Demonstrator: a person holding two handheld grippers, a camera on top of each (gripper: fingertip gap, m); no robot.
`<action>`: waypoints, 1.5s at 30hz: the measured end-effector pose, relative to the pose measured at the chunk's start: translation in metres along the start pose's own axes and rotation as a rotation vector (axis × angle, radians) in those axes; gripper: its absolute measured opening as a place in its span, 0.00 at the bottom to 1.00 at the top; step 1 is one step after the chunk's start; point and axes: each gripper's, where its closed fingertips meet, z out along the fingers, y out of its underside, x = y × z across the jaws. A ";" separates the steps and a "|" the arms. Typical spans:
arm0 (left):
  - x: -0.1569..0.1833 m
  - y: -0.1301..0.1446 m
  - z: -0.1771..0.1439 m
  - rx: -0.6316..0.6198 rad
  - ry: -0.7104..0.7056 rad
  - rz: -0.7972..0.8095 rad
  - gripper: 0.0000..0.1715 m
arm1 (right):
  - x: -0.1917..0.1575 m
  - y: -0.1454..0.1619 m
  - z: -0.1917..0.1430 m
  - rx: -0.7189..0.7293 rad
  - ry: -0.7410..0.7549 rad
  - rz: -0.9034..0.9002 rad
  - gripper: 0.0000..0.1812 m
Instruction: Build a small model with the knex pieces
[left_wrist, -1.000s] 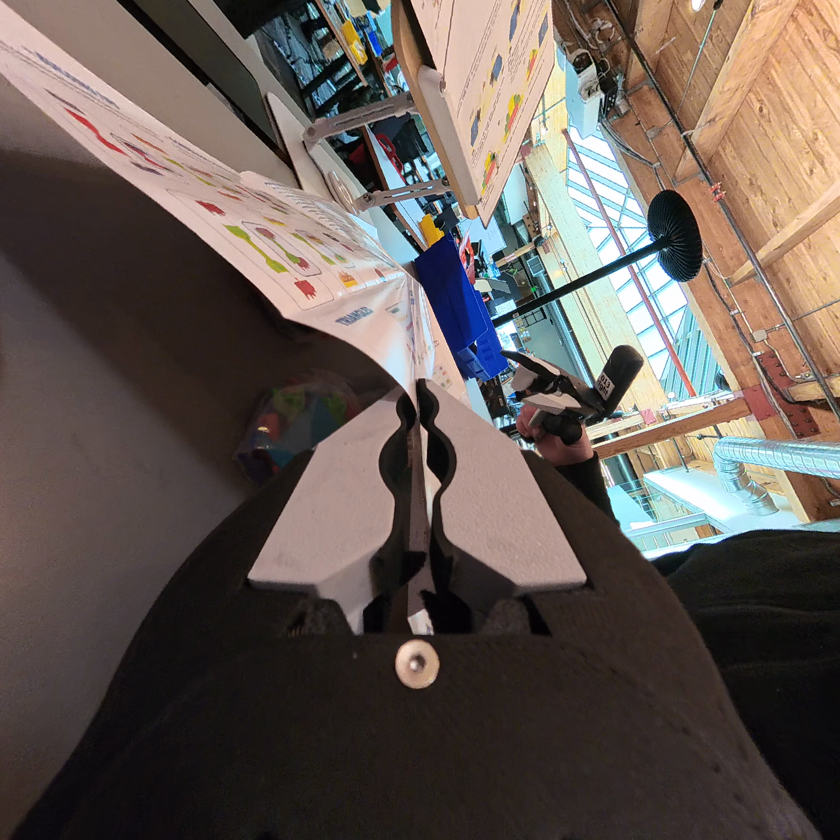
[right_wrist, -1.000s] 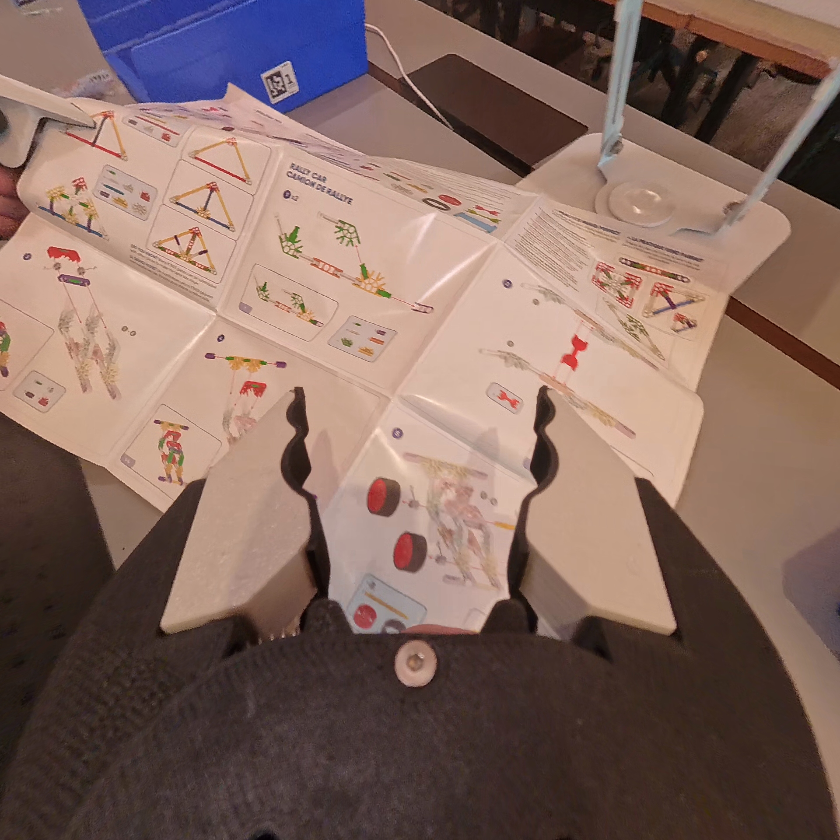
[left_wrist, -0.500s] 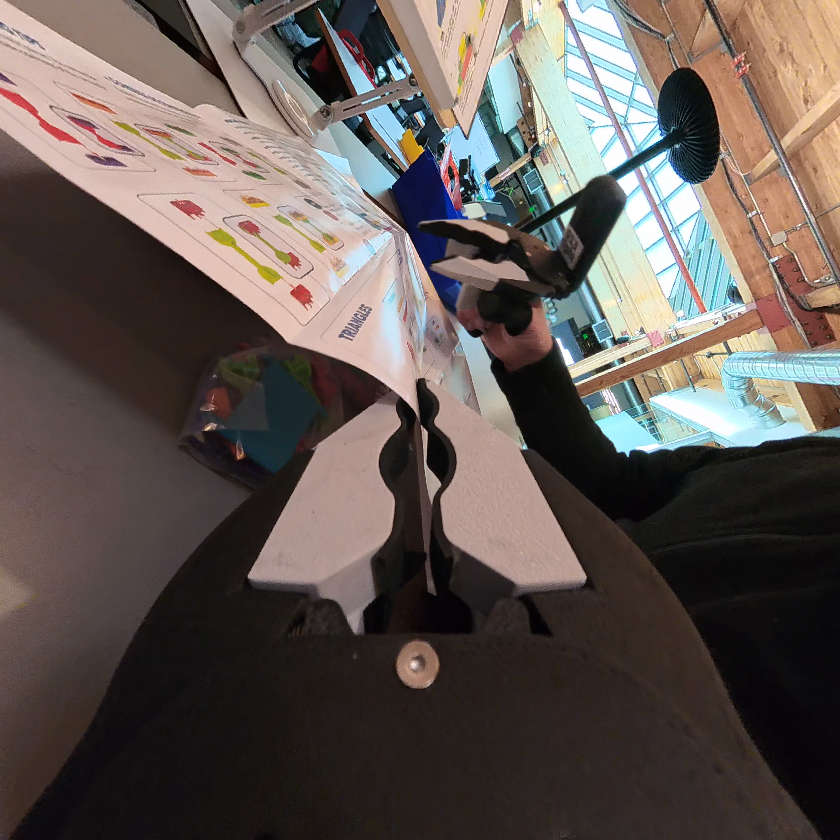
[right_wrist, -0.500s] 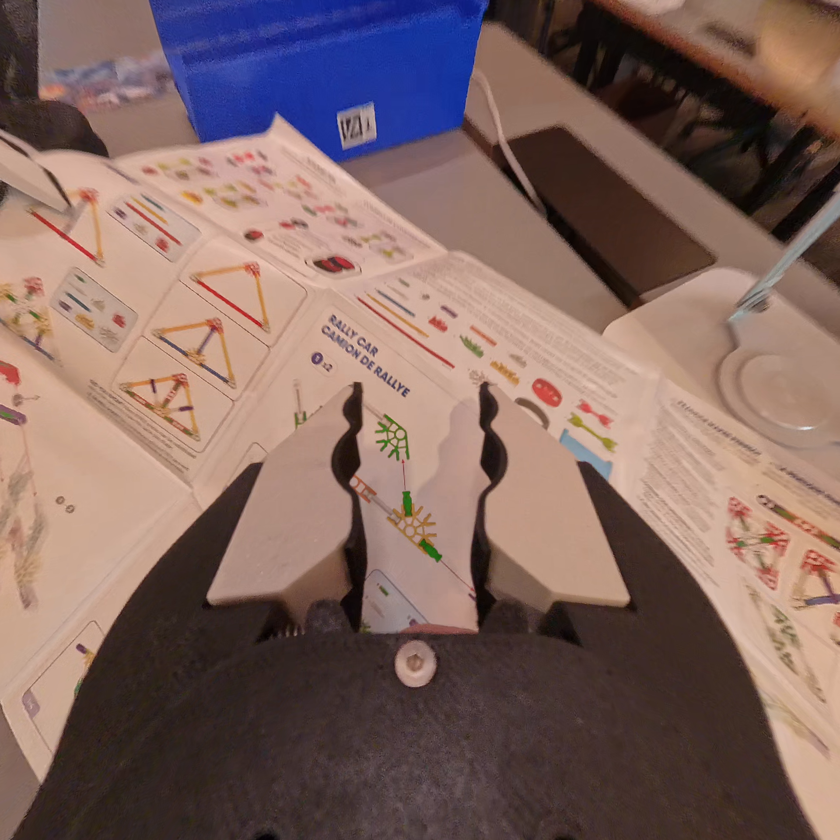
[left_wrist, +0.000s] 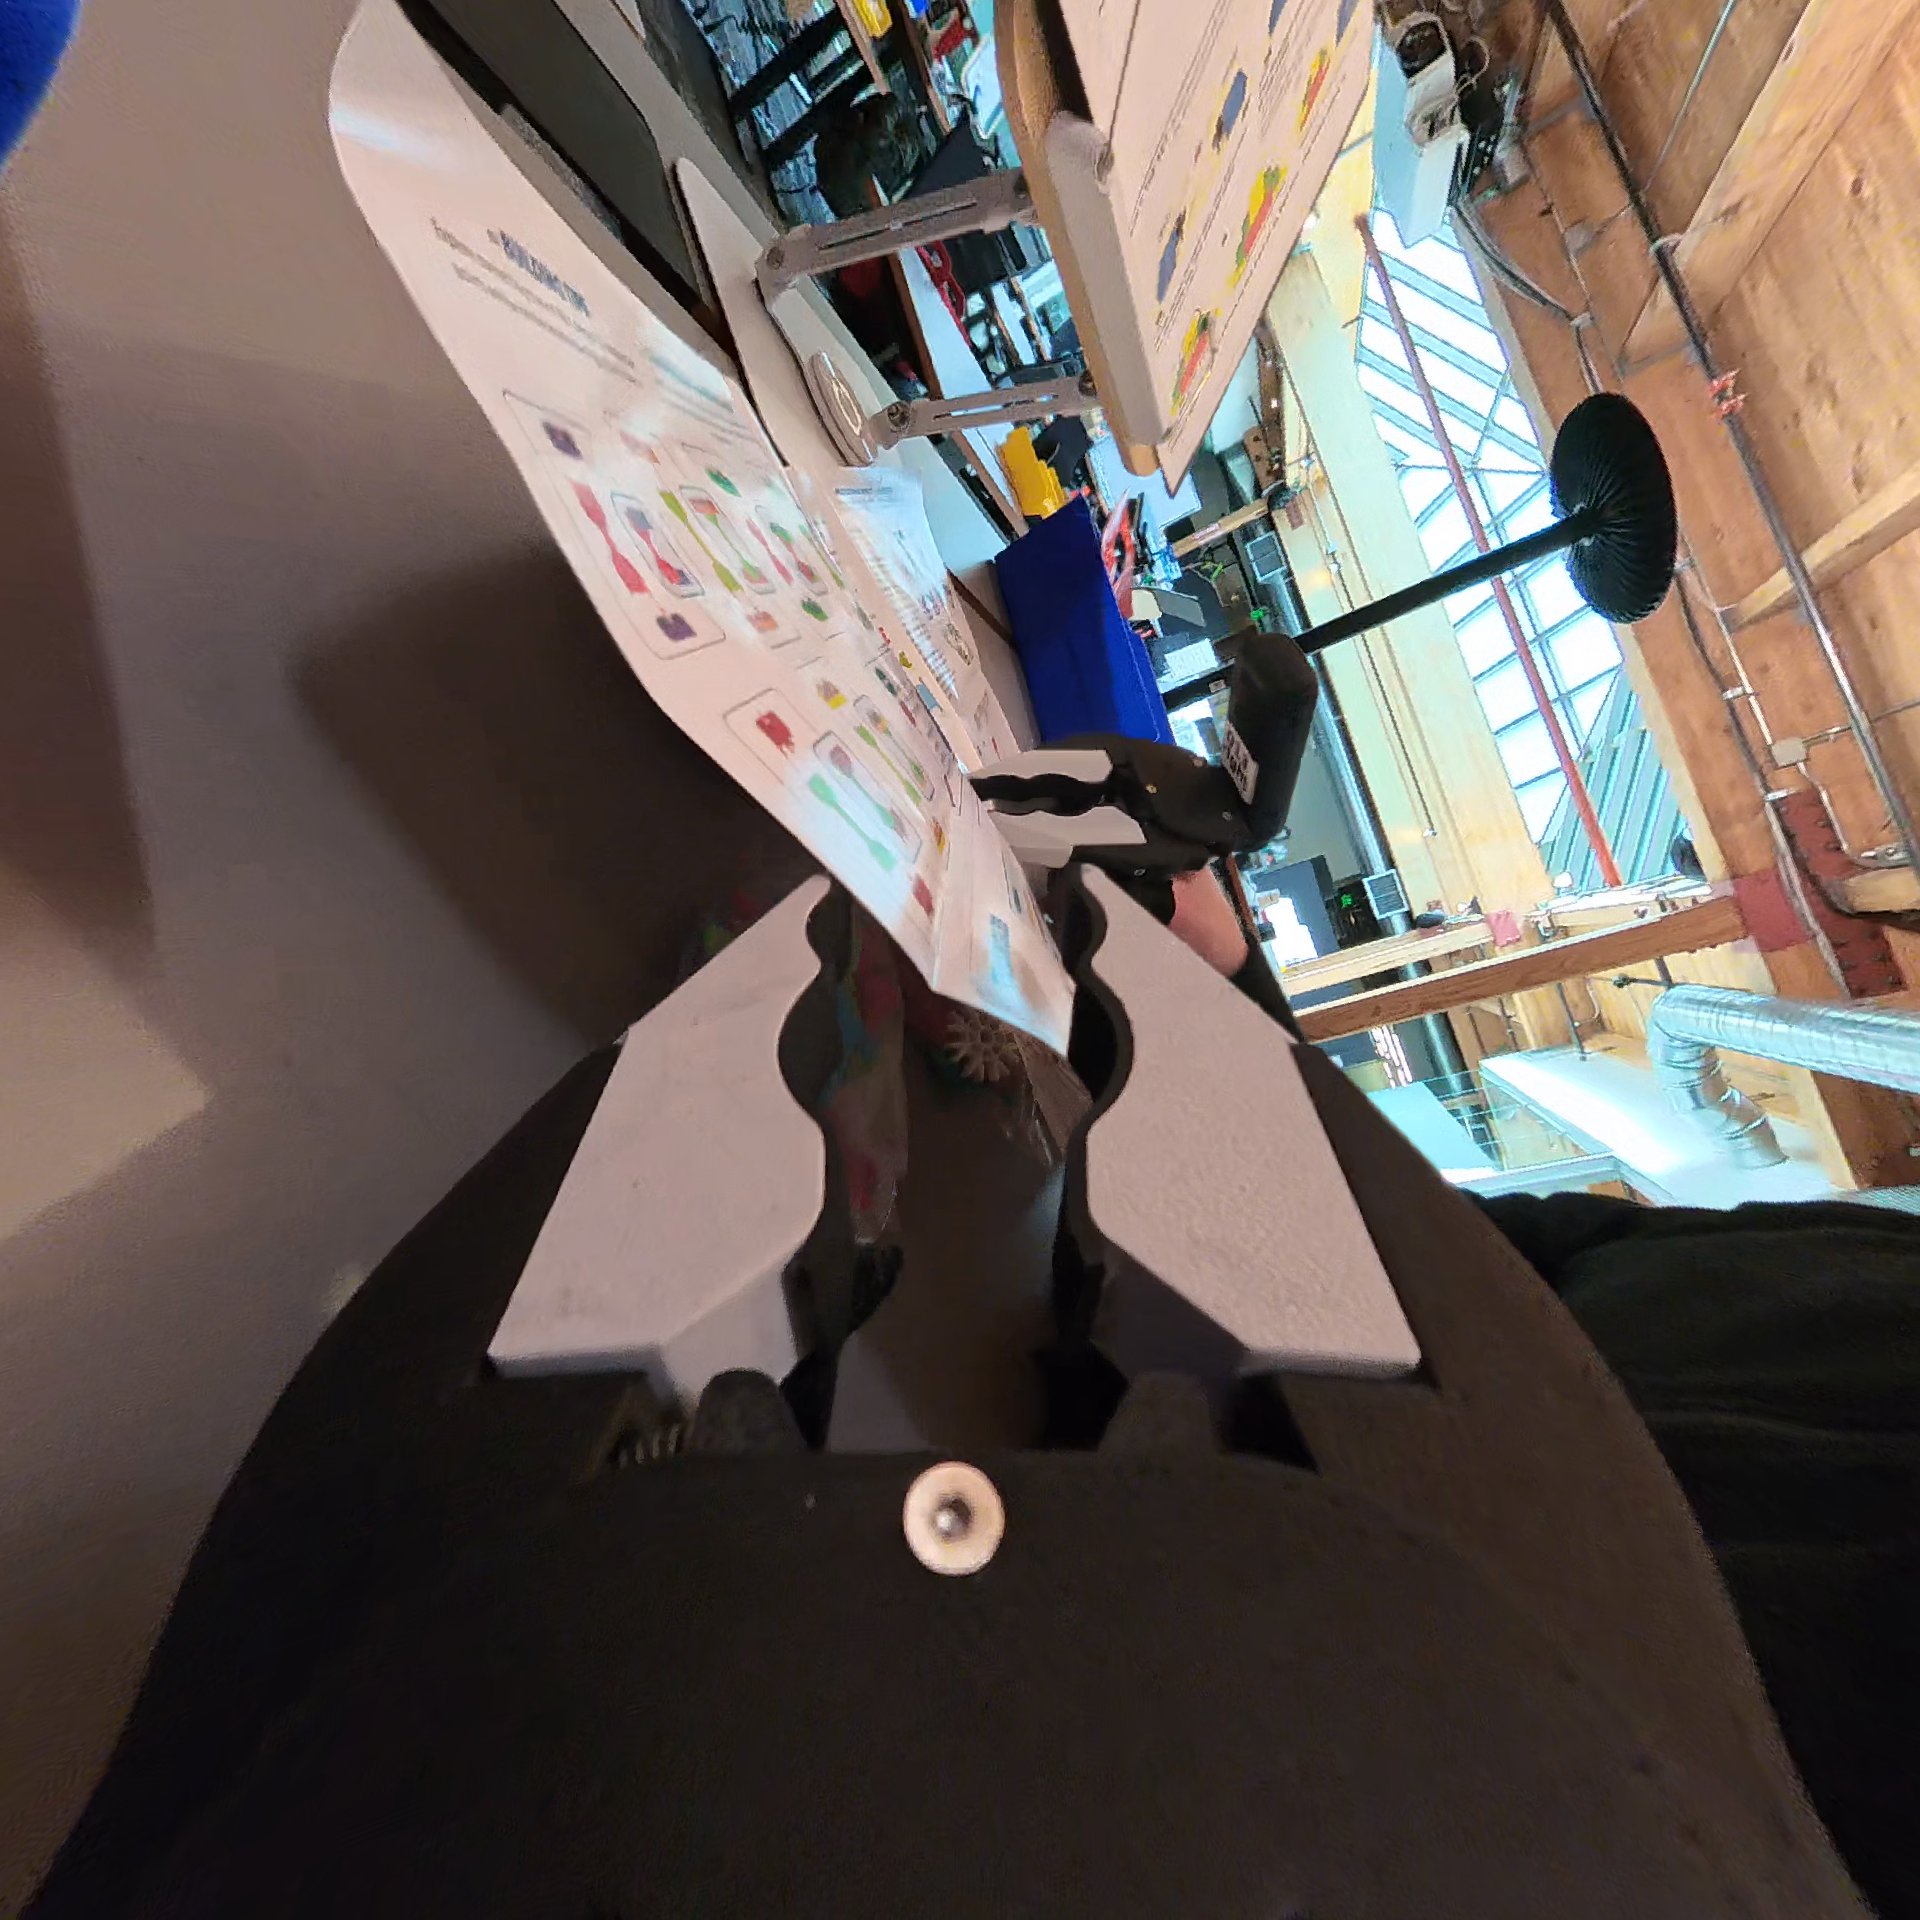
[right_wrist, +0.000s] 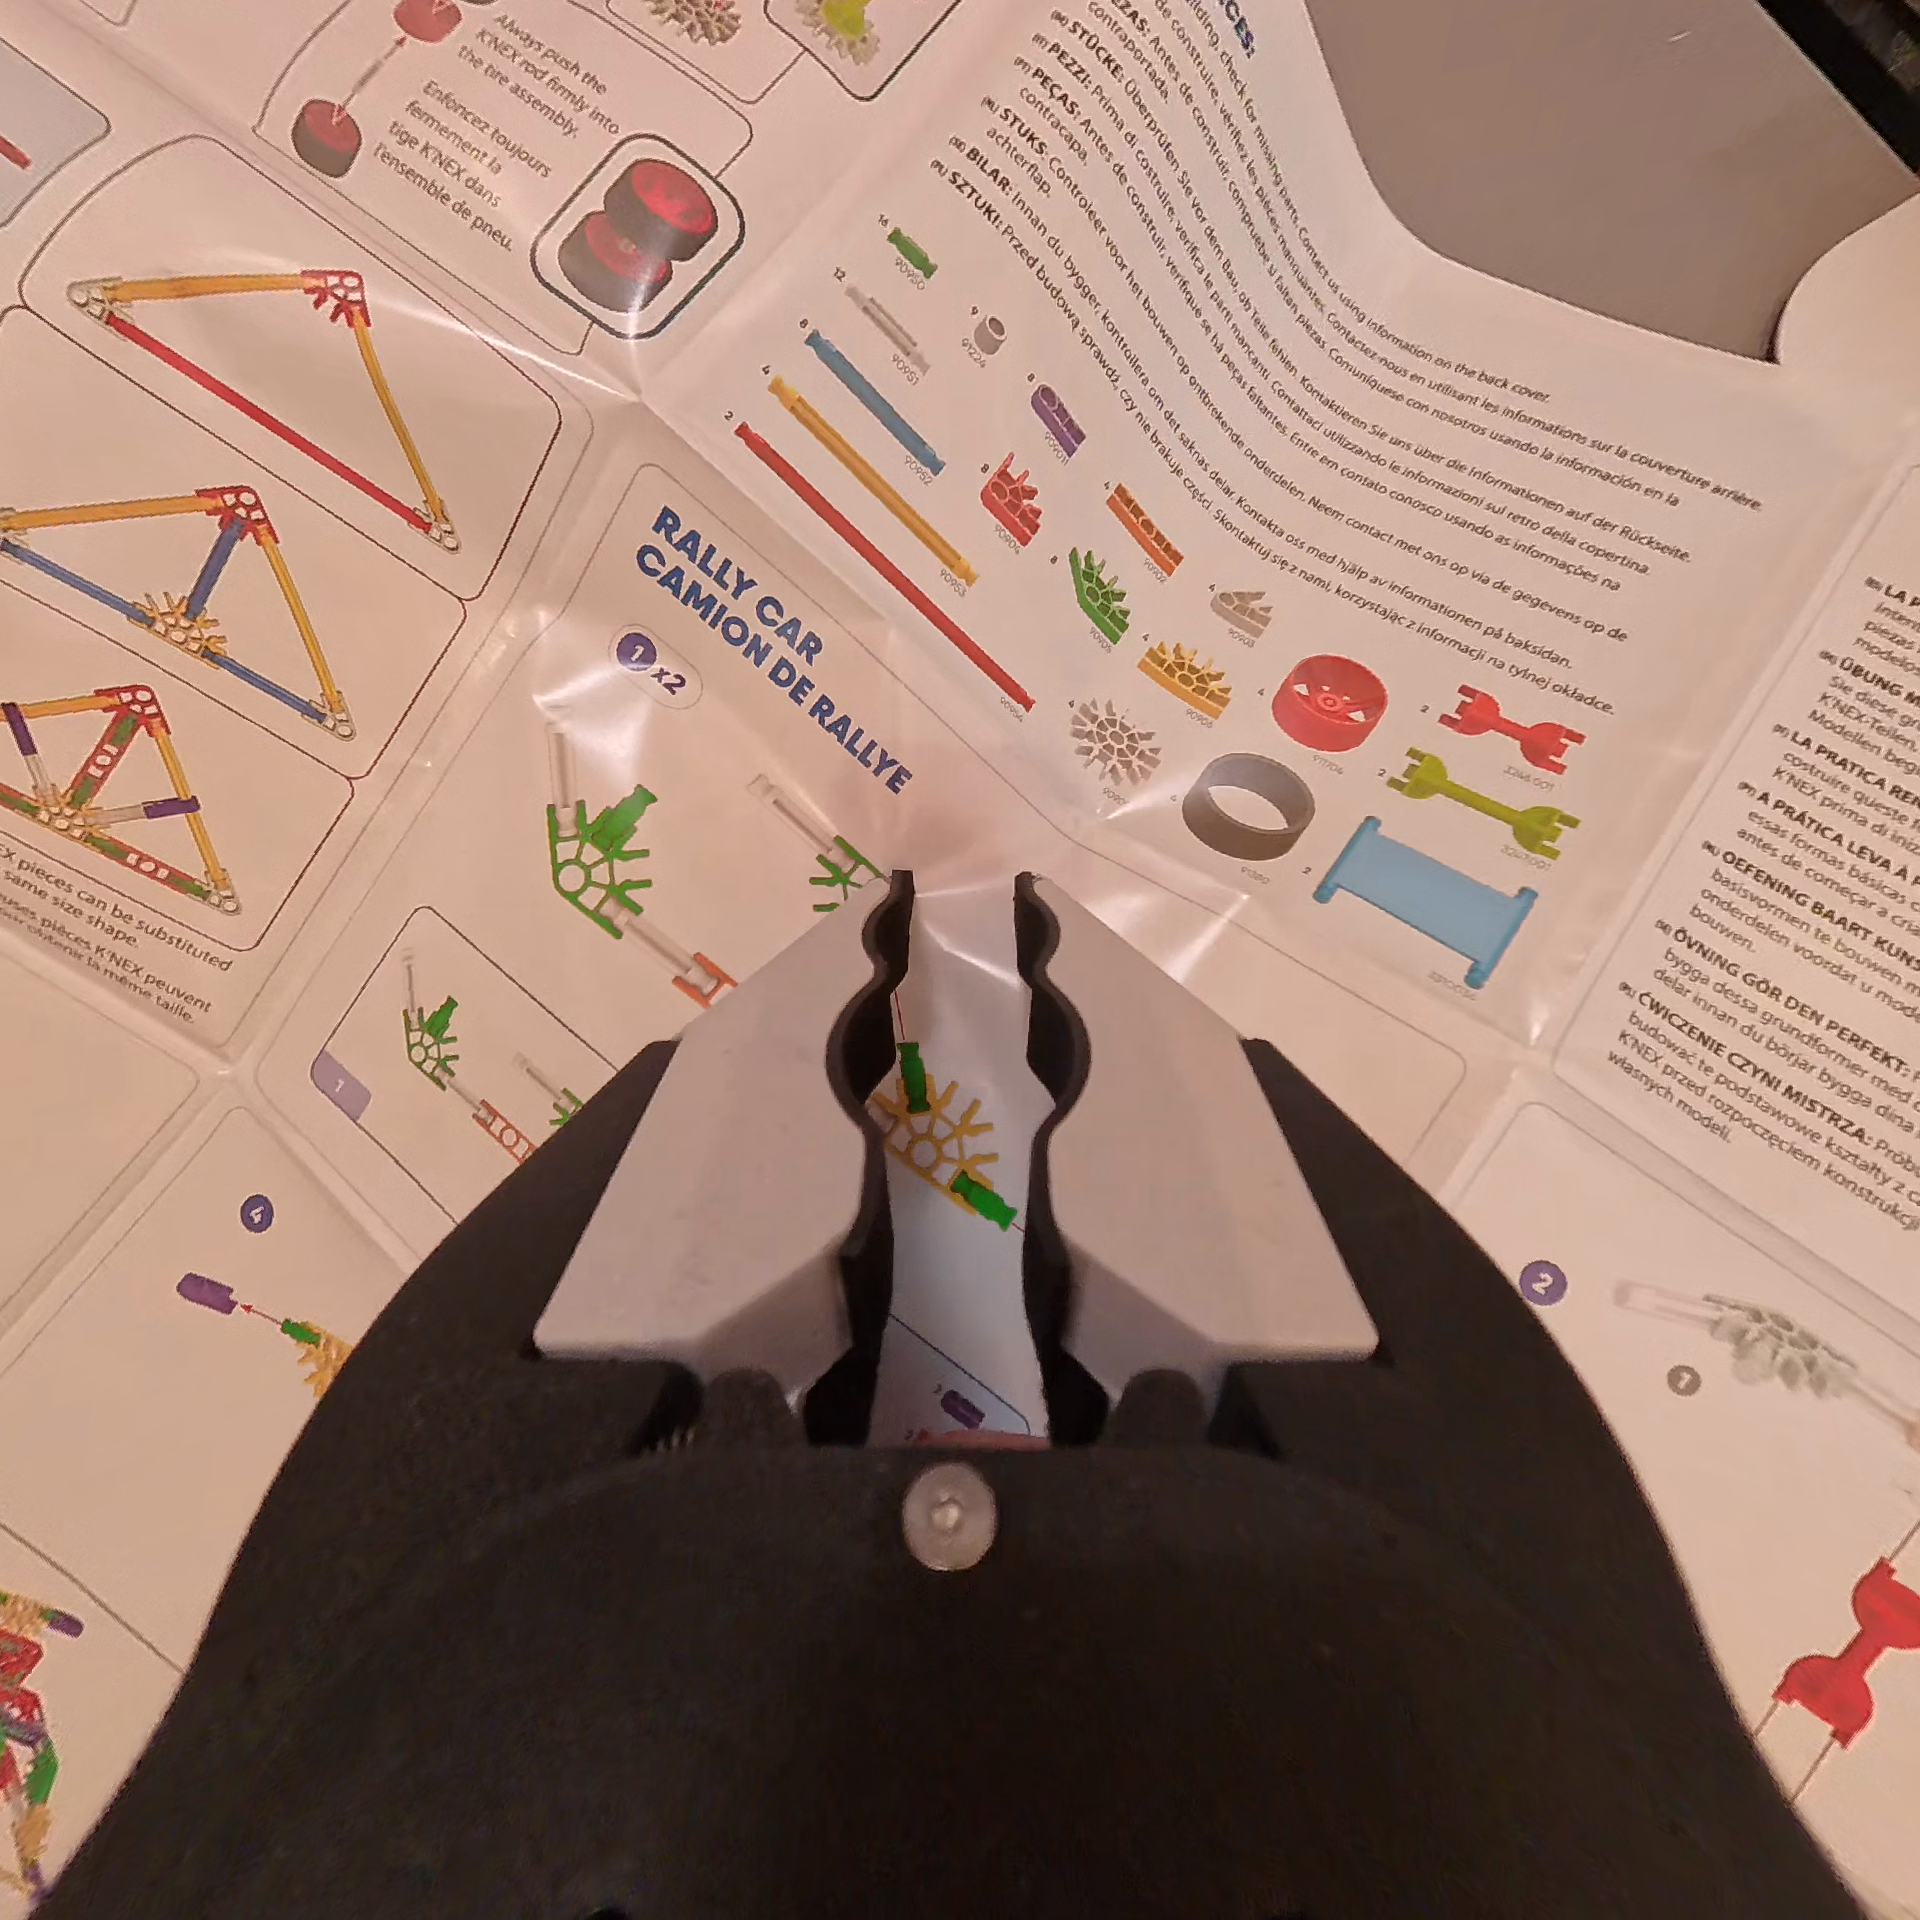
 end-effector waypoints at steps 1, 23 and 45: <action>0.001 -0.003 0.003 0.006 0.015 -0.006 0.20 | 0.000 0.000 0.000 0.004 0.001 0.000 0.10; 0.012 -0.052 0.007 0.002 -0.132 0.282 0.00 | 0.011 0.006 -0.089 0.204 0.058 0.120 0.43; 0.014 -0.050 0.015 -0.026 -0.145 0.275 0.00 | 0.005 0.089 -0.156 0.213 0.189 0.224 0.36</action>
